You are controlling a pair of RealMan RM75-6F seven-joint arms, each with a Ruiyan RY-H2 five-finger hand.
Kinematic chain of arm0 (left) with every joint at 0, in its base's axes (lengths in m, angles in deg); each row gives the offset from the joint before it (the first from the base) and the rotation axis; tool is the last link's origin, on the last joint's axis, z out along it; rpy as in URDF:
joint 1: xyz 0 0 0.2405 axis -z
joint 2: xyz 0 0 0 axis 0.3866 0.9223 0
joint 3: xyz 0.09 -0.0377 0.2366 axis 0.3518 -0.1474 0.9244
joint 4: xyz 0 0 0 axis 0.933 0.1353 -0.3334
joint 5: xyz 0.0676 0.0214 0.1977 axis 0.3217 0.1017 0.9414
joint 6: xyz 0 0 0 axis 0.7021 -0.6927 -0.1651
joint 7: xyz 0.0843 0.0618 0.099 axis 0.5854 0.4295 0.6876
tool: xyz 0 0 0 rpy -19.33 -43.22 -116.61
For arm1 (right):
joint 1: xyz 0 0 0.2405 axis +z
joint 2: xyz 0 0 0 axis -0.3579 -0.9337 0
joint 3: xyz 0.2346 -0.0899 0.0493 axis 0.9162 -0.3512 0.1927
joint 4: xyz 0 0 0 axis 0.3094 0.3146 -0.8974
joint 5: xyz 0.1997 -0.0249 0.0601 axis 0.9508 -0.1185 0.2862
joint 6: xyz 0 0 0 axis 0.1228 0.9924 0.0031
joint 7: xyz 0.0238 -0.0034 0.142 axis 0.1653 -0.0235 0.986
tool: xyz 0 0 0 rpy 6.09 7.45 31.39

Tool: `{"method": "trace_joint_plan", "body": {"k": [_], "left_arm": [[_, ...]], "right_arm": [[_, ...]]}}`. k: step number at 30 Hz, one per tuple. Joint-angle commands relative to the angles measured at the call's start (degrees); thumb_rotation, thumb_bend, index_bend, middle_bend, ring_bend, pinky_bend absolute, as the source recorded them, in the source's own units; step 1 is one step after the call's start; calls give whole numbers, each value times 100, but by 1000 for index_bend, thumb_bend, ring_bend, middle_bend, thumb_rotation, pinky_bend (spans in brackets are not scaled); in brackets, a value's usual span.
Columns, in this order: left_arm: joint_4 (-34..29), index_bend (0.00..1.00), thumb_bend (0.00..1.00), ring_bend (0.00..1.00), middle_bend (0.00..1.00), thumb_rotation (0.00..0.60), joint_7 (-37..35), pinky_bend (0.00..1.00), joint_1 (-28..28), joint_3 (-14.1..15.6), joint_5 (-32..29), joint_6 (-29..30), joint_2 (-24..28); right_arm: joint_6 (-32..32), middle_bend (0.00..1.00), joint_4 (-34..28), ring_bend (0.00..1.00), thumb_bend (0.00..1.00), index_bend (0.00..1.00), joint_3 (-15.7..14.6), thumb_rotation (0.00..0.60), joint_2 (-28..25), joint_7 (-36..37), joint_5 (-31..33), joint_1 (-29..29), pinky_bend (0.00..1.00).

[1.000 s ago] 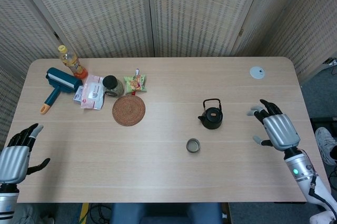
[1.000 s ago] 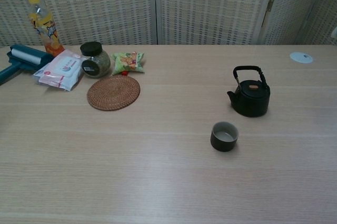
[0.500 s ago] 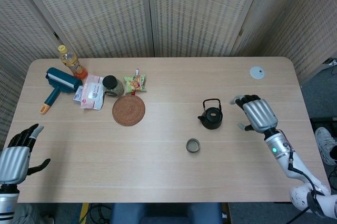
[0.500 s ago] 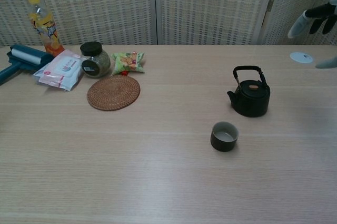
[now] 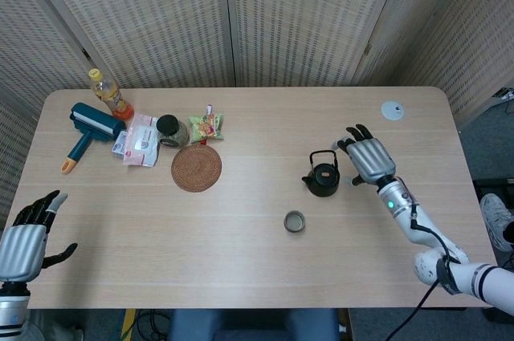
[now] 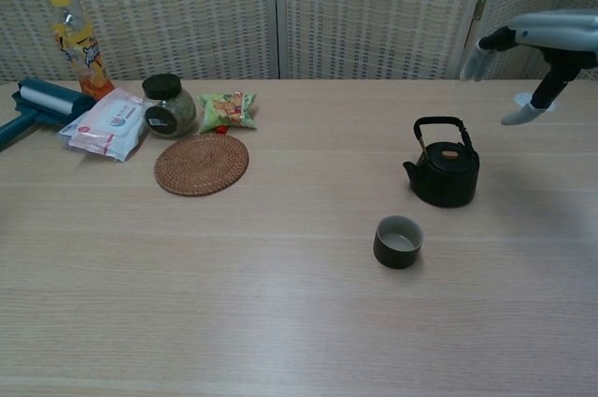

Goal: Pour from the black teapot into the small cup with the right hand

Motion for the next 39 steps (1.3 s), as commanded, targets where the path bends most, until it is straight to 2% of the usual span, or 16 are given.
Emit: {"method": "trace_joint_plan", "body": {"k": [1, 4, 9, 13, 18, 25, 30, 34, 39], "left_arm": [[3, 118, 188, 138, 86, 600, -11, 172, -11, 0, -15, 6, 2], [9, 118, 188, 138, 86, 600, -16, 172, -21, 7, -16, 11, 2], [7, 118, 188, 138, 86, 600, -1, 172, -19, 3, -33, -2, -1], [14, 118, 189, 138, 86, 600, 9, 172, -21, 8, -36, -11, -8], [37, 118, 188, 137, 86, 600, 2, 172, -25, 13, -57, -27, -24], [72, 118, 189, 137, 86, 600, 9, 172, -22, 15, -90, -59, -56], [103, 119, 188, 137, 86, 600, 14, 172, -16, 14, -112, -87, -81], [114, 118, 188, 138, 86, 600, 36, 172, -4, 16, -118, -111, -107], [110, 119, 188, 138, 86, 600, 55, 172, -1, 8, -121, -103, -122]], "right_arm": [[-261, 286, 278, 52, 149, 290, 34, 600, 210, -21, 240, 234, 11], [-514, 286, 504, 52, 191, 267, 65, 600, 352, 0, 482, 430, 10], [-912, 286, 742, 52, 436, 234, 136, 600, 509, 179, 770, 730, 10], [-1139, 286, 969, 52, 517, 228, 104, 600, 624, 199, 938, 931, 10], [-1327, 293, 1257, 52, 681, 216, 47, 600, 780, 193, 1163, 1138, 10], [-1609, 305, 1817, 52, 758, 216, -78, 600, 1069, 246, 1559, 1361, 10], [-1895, 309, 2269, 52, 774, 216, -146, 600, 1301, 434, 1770, 1446, 10], [-2088, 313, 2575, 52, 782, 215, -175, 600, 1476, 597, 1809, 1494, 10], [-2228, 360, 2665, 52, 794, 216, -148, 600, 1543, 862, 1680, 1477, 10]]}}
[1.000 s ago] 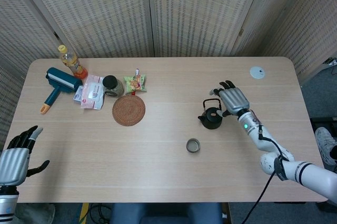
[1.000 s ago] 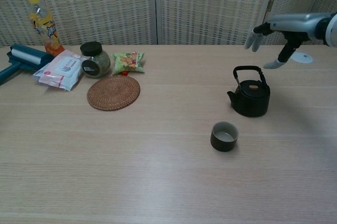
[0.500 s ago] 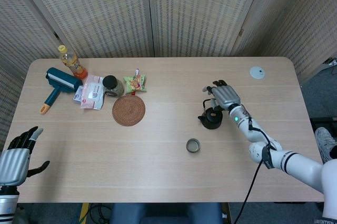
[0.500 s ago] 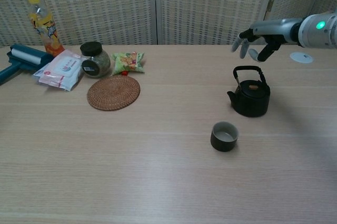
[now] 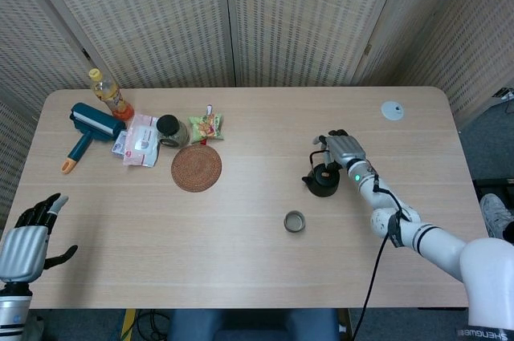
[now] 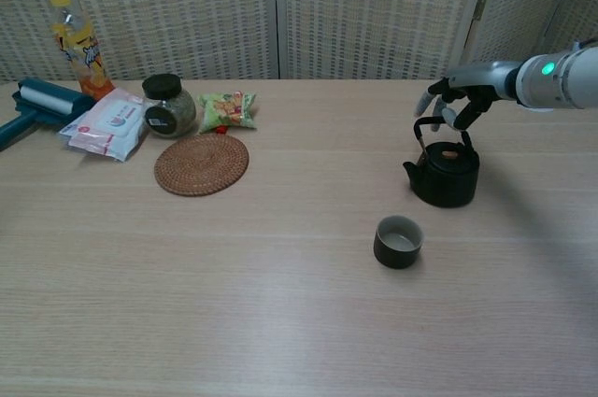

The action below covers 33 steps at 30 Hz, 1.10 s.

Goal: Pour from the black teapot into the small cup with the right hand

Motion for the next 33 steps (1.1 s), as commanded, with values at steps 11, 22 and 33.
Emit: {"method": "trace_joint_plan", "body": {"k": [11, 22, 33], "left_arm": [[-21, 118, 189, 138, 86, 600, 2, 172, 1, 5, 47, 28, 2], [-48, 119, 189, 138, 86, 600, -31, 172, -17, 16, 97, 75, 26], [36, 119, 189, 137, 86, 600, -182, 172, -57, 45, 151, 129, 9]], "right_arm": [[217, 463, -505, 98, 807, 215, 257, 600, -331, 804, -643, -320, 10], [822, 475, -1761, 120, 802, 215, 144, 600, -1141, 1008, -1421, -752, 11], [1683, 363, -3013, 121, 650, 216, -407, 600, -1708, -184, -1633, -1070, 11]]}}
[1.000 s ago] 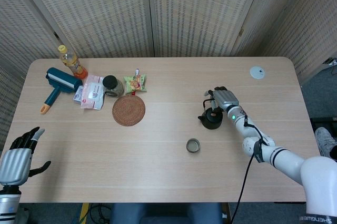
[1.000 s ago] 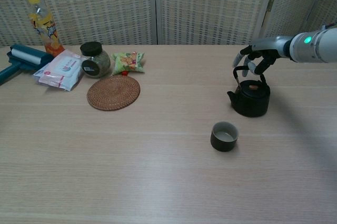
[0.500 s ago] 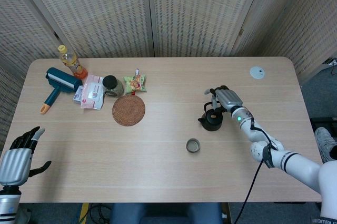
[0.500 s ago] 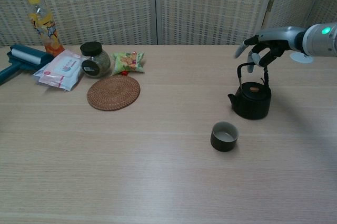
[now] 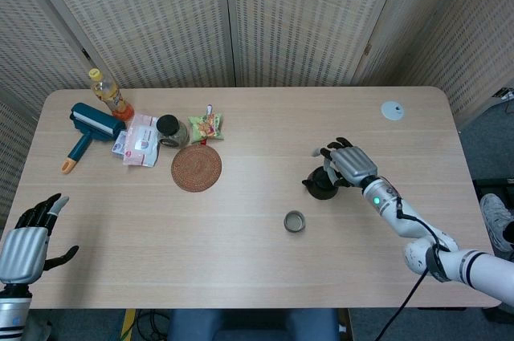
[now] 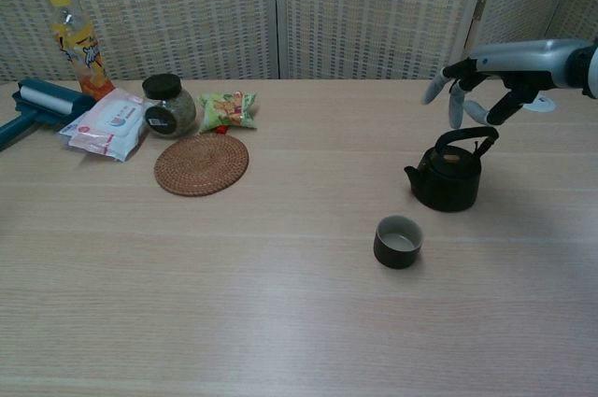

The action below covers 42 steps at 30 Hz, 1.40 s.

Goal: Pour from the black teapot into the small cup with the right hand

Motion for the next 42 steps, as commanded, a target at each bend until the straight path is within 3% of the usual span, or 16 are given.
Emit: {"method": "trace_joint_plan", "body": {"k": [1, 8, 14, 19, 25, 34, 42], "left_arm": [[17, 119, 189, 137, 86, 600, -43, 172, -19, 7, 13, 27, 9], [83, 118, 188, 138, 86, 600, -166, 172, -77, 24, 28, 91, 30], [154, 119, 188, 138, 86, 600, -272, 172, -116, 31, 40, 132, 57], [197, 118, 189, 139, 86, 600, -349, 172, -128, 29, 55, 147, 53], [222, 118, 188, 139, 86, 600, -406, 172, -144, 35, 90, 174, 63], [238, 119, 189, 139, 86, 600, -470, 172, -185, 47, 113, 217, 87], [247, 118, 188, 139, 86, 600, -519, 172, -217, 63, 153, 254, 106]], "right_arm": [[363, 354, -390, 121, 639, 216, -248, 600, -145, -563, 24, -134, 11], [950, 315, -758, 122, 565, 216, -434, 600, -122, -1336, 247, -287, 91], [1434, 289, -1033, 124, 514, 216, -543, 600, -145, -1796, 293, -457, 283], [1606, 308, -1286, 137, 479, 216, -660, 600, -209, -2096, 376, -557, 0], [1672, 308, -1425, 137, 468, 216, -741, 600, -272, -2196, 419, -641, 0], [1839, 167, -1379, 137, 458, 216, -905, 600, -145, -2149, 71, -827, 0], [1828, 310, -1128, 137, 458, 216, -842, 600, 57, -1958, -3, -882, 0]]}}
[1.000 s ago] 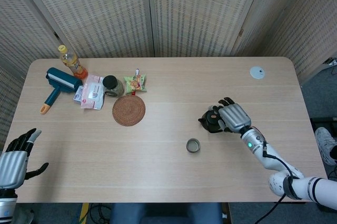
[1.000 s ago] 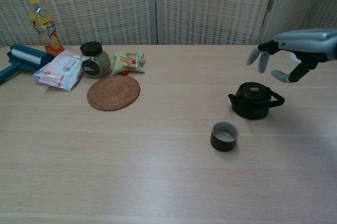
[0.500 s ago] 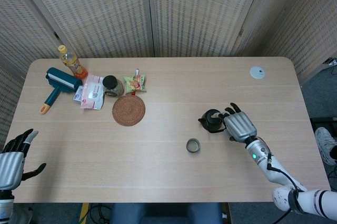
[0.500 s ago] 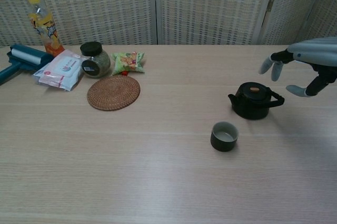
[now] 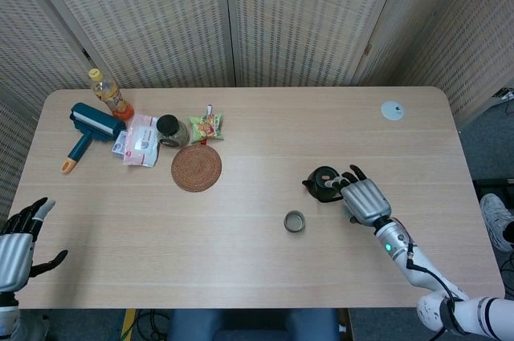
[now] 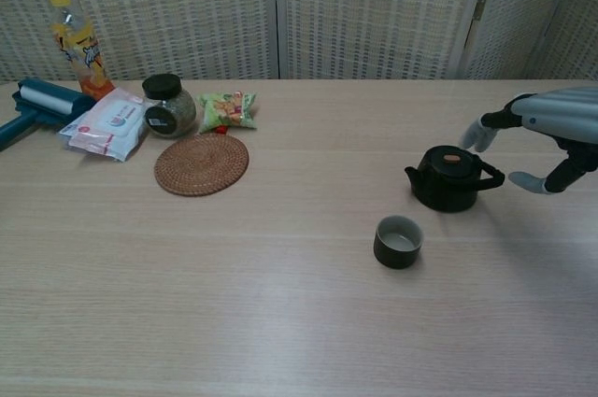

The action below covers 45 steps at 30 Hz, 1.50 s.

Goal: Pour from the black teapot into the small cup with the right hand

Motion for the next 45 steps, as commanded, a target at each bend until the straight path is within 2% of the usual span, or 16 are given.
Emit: {"method": "trace_joint_plan", "body": {"k": [1, 8, 17, 24, 27, 45], "left_arm": [[-2, 118, 188, 139, 86, 600, -8, 172, -10, 1, 5, 12, 8], [-10, 119, 189, 139, 86, 600, -25, 172, -47, 6, 9, 51, 27], [-34, 119, 188, 139, 86, 600, -23, 172, -83, 3, -1, 79, 46], [-40, 118, 188, 139, 86, 600, -25, 172, -115, 1, -21, 97, 55], [-38, 118, 189, 139, 86, 600, -29, 172, -122, 3, -19, 96, 54], [-3, 118, 189, 139, 86, 600, -59, 172, -153, -2, -33, 92, 52]], "right_arm": [[-5, 323, 100, 144, 457, 216, 48, 600, 77, 58, 6, -9, 0], [-77, 376, 311, 219, 458, 222, 105, 600, 241, 151, -25, 4, 0], [-223, 357, 574, 244, 458, 249, 173, 600, 446, 323, -99, 53, 0], [-284, 368, 720, 260, 469, 336, 188, 600, 555, 366, -146, 71, 0], [-316, 368, 771, 282, 470, 344, 201, 600, 603, 407, -155, 77, 0], [-563, 394, 927, 283, 472, 361, 174, 600, 715, 334, -8, 125, 0]]}}
